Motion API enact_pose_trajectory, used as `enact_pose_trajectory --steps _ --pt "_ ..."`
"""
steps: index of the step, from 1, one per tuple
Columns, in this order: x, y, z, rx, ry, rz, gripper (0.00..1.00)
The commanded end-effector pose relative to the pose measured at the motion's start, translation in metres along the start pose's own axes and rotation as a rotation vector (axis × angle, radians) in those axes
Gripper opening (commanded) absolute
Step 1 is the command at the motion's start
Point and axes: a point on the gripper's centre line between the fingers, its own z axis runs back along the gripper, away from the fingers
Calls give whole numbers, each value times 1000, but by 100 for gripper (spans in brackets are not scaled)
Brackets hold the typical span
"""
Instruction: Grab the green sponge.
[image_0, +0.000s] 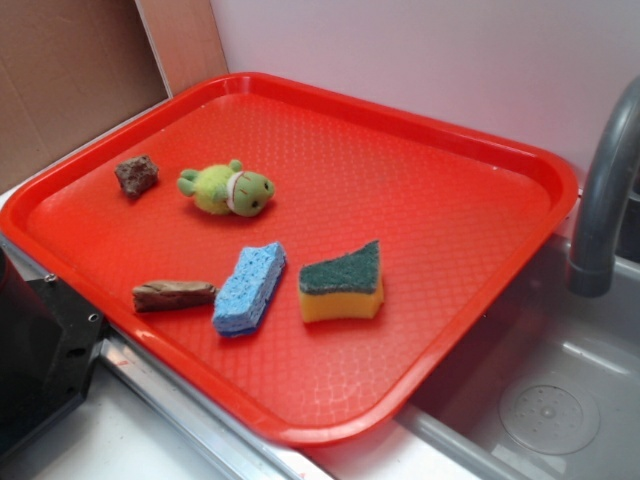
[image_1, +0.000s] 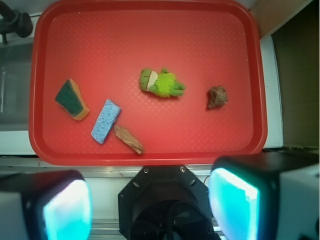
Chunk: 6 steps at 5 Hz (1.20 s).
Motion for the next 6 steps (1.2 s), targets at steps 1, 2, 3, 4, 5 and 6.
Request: enact_pose_trajectory --steps 1,2,3,4,5,6 --pt "0 0 0 0 0 0 100" --pt "21 -7 -13 1 -26 -71 100" --pt "41 -30 -34 21 -86 -178 100" --pt "50 -63 -63 3 -103 -305 100" --pt "45 -83 -82 -42 -88 -406 100" --pt "42 -101 -105 -34 -67 -463 100"
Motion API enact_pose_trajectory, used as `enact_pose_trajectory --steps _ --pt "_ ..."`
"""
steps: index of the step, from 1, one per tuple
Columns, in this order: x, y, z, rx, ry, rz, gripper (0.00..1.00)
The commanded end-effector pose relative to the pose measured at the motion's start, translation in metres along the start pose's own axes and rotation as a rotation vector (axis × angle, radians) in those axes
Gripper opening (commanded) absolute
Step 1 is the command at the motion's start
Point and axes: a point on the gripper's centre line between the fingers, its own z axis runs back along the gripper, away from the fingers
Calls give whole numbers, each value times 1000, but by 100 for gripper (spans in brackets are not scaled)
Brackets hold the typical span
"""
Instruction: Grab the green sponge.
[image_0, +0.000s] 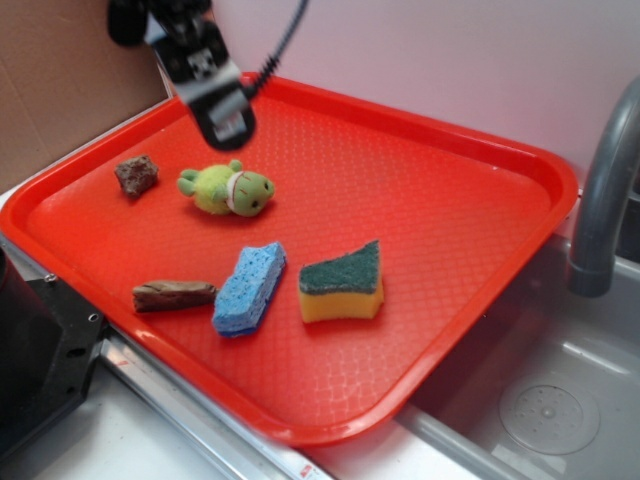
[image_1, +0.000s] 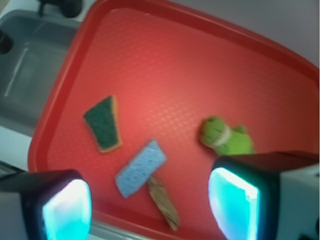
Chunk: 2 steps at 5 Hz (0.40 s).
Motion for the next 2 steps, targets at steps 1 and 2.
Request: enact_pose_trajectory --steps 1,2 --pt "20 -32 -57 -9 54 -81 100" --pt "27 -37 -87 29 114 -44 100"
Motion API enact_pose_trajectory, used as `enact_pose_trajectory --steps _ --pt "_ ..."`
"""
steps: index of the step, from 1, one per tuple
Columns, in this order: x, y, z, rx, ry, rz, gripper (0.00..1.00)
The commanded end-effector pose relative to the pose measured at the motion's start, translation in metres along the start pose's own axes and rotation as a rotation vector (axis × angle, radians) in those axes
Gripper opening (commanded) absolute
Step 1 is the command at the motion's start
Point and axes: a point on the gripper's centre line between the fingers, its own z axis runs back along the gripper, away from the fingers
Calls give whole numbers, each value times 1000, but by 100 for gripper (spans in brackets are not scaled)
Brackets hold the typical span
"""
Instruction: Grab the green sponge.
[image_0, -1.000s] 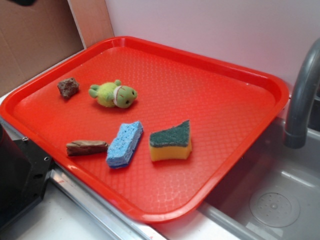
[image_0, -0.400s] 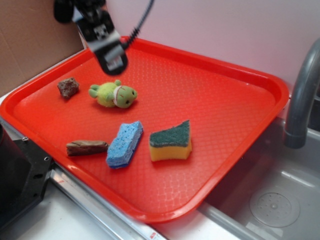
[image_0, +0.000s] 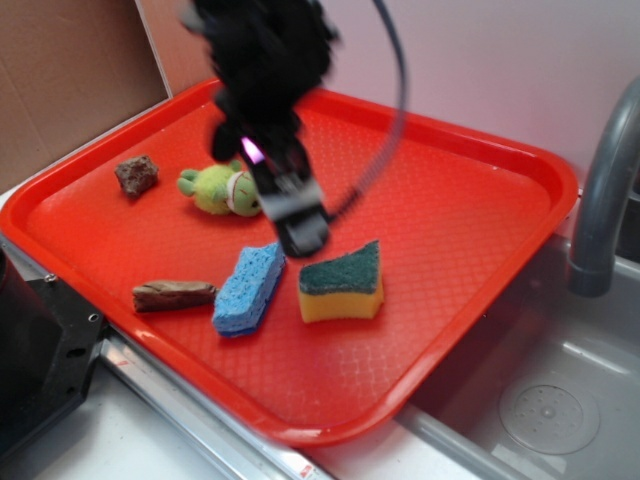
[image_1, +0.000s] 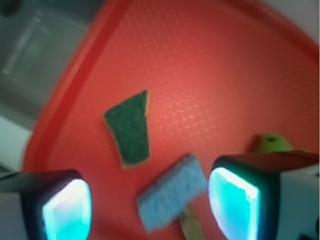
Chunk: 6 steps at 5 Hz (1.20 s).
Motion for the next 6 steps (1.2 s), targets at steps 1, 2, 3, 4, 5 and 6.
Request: enact_pose_trajectory --steps 1,2,3,4,5,6 --pt "25 -9 -38 32 51 44 100" --pt "27 -14 -57 16 86 -21 100" --pt "24 -14 -61 6 87 -14 42" --pt "20 2 -40 -34 85 35 0" --pt "18 26 -6 -13 73 141 0" --pt "12 67 41 -7 142 316 0"
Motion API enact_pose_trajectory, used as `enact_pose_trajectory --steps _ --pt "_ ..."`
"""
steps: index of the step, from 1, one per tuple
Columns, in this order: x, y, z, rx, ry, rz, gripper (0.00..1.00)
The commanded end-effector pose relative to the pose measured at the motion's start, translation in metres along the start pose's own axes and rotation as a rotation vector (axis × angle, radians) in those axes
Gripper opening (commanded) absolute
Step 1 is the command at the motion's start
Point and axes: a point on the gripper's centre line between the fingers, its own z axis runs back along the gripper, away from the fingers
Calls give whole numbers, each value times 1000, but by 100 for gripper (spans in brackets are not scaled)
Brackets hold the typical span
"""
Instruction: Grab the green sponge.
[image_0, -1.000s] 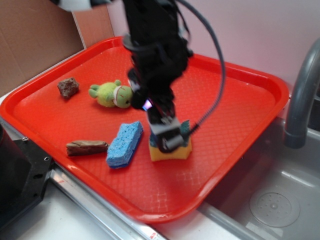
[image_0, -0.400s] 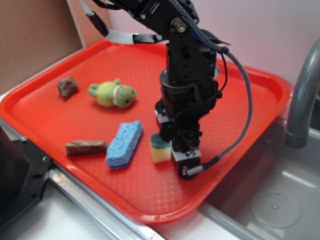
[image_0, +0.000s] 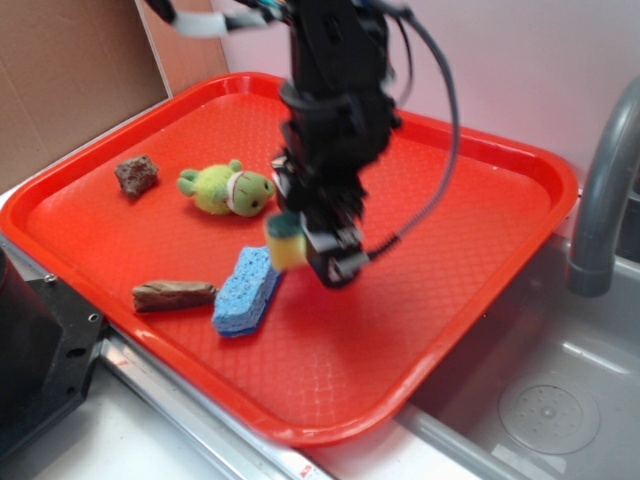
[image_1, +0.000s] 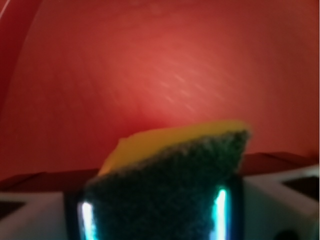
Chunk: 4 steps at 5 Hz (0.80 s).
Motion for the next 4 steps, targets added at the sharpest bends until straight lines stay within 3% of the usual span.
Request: enact_pose_trajectory --steps 1,2,3,4 --pt "-21 79 91 -74 -73 355 0" --pt "-29 109 102 -115 -103 458 0" --pt "-29 116 104 -73 -137 488 0" --pt "-25 119 102 13 -122 479 0"
